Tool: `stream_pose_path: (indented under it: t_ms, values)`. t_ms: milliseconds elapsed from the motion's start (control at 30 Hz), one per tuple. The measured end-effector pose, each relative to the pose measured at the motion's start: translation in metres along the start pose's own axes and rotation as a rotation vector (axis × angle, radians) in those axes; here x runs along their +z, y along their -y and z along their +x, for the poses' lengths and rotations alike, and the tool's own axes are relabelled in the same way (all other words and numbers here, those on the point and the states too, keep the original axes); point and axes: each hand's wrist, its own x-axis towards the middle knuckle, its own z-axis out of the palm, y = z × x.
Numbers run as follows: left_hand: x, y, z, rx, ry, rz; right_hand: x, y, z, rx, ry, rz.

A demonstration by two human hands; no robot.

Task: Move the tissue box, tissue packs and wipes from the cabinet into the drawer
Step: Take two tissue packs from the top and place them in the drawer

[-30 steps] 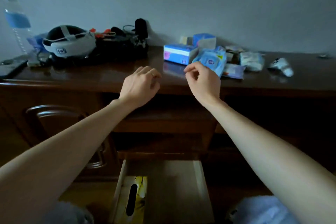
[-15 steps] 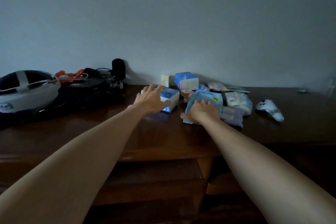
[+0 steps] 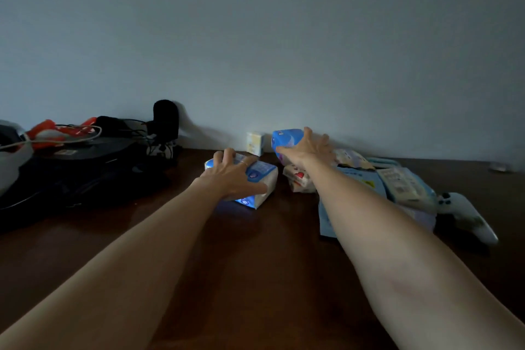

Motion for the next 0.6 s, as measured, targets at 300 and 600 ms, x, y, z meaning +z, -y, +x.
stream_pose_path:
  t_ms: [300,600]
  values:
    - [0.010,0.002,0.013,-0.032,0.001,-0.035,0.033,0.015,0.014,-0.111,-0.313,0.055]
    - [-0.016,0.020,-0.088,-0.079,-0.090,-0.298,-0.015,0.026,-0.115,-0.481,-0.309,0.362]
